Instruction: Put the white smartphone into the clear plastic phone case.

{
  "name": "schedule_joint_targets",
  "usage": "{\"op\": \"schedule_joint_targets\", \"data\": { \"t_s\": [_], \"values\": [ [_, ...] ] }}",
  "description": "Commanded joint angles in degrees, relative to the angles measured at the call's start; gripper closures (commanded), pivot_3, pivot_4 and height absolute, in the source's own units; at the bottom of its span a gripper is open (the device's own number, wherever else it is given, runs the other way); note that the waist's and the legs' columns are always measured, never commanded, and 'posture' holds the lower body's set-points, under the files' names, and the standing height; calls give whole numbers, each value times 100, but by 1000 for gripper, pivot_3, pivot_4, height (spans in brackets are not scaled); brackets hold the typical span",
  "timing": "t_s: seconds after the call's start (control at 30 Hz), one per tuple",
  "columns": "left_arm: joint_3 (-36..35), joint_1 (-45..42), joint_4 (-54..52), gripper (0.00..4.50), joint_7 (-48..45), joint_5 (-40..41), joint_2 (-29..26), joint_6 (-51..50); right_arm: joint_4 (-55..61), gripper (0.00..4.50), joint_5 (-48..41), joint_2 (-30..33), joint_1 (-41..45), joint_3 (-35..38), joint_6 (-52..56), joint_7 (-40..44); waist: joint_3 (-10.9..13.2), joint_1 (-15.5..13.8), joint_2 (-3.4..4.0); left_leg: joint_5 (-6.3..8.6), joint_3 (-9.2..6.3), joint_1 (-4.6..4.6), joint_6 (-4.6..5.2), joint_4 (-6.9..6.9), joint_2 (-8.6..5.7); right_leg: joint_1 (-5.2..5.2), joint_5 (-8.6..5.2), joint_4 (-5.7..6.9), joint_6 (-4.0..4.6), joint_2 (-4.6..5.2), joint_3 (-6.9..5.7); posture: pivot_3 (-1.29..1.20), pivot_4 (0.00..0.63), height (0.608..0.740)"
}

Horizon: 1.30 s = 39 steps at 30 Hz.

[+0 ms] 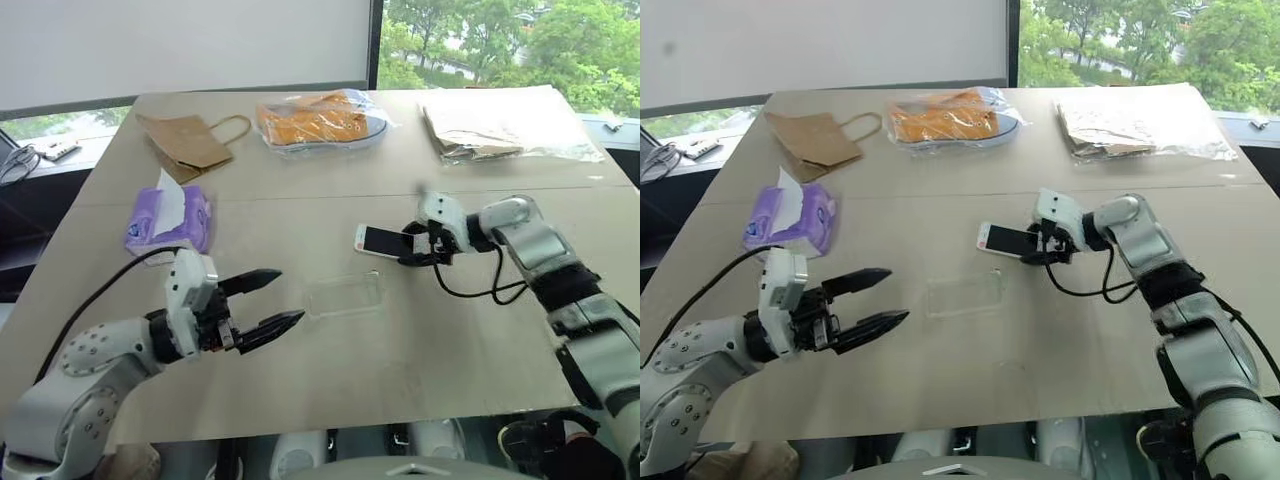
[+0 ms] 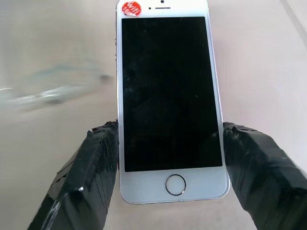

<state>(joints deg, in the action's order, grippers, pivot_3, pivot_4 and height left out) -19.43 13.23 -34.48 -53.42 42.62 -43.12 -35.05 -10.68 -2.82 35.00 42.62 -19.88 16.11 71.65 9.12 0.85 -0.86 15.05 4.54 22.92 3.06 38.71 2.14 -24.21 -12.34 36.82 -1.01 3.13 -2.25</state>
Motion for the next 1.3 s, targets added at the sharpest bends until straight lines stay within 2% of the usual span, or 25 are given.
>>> {"op": "schedule_joint_targets", "data": {
  "t_s": [0.03,0.2,0.53,0.77,0.93,1.0,1.07,1.1,1.13,1.17,1.2,1.27,1.3],
  "values": [
    [163,-19,285,184,-228,-320,-98,386,1344,1594,148,237,-72,-141,254,102,0,2,1,2,1,-4,3,-8,0,-1,0,0,0,-1,0,0,150,740],
    [359,-139,654,184,-454,-485,-138,600,2162,1594,348,118,-226,-653,878,2,0,-15,0,-3,-7,-15,-4,-30,8,-7,-2,2,3,-11,-8,0,150,740],
    [402,-59,1074,184,-933,-761,-334,961,2257,1594,935,-161,-89,-1326,1430,-195,0,-17,-2,-3,24,7,-4,-30,2,-36,-2,1,3,0,-3,0,150,740],
    [387,22,1114,184,-999,-859,-302,1097,2359,1594,1105,-136,-100,-1474,1520,-201,0,-15,-1,-3,23,6,-3,-33,4,-39,-2,1,3,-1,-5,0,150,740],
    [385,78,1105,184,-980,-871,-275,1139,2558,1594,903,-189,-10,-1269,1759,-125,0,-14,-1,-3,23,6,-3,-33,4,-39,-2,1,4,0,-4,0,150,740],
    [401,67,1138,184,-969,-885,-265,1162,2708,1036,618,-269,24,-1042,2041,-108,0,-14,-1,-3,23,7,-3,-34,4,-40,-2,1,3,0,-4,0,150,740],
    [439,37,1189,184,-952,-929,-253,1190,2926,226,274,-390,-22,-762,2218,-166,0,-12,-1,-3,23,7,-3,-34,5,-41,-2,1,4,0,-4,0,150,740],
    [455,26,1207,184,-945,-952,-248,1201,3009,40,148,-444,-48,-658,2267,-218,0,-13,-1,-2,22,7,-3,-35,5,-41,-2,1,4,0,-5,0,150,740],
    [490,-10,1233,184,-911,-978,-221,1207,3073,40,-9,-599,-57,-497,2521,-367,0,-13,-1,-2,22,7,-3,-35,5,-41,-2,1,4,0,-4,0,150,740],
    [548,-64,1262,184,-876,-1014,-190,1216,3107,154,-100,-712,-74,-387,2666,-514,0,-12,-1,-2,20,7,-3,-36,6,-41,-2,1,4,0,-5,0,150,740],
    [603,-113,1287,184,-848,-1052,-158,1237,3136,524,-165,-784,-96,-324,2779,-624,0,-13,-2,-2,18,7,-3,-37,6,-41,-1,1,4,1,-4,0,150,740],
    [692,-193,1348,755,-815,-1114,-121,1276,3199,1488,-254,-821,-156,-321,2800,-720,0,-21,-2,-2,18,8,-3,-37,6,-41,-1,1,4,2,-3,0,150,740],
    [741,-219,1377,884,-848,-1147,-127,1297,3232,1763,-313,-864,-198,-319,2851,-786,0,-22,-2,-2,16,9,-3,-36,5,-41,-1,1,4,4,-3,0,150,740]
  ]
}}
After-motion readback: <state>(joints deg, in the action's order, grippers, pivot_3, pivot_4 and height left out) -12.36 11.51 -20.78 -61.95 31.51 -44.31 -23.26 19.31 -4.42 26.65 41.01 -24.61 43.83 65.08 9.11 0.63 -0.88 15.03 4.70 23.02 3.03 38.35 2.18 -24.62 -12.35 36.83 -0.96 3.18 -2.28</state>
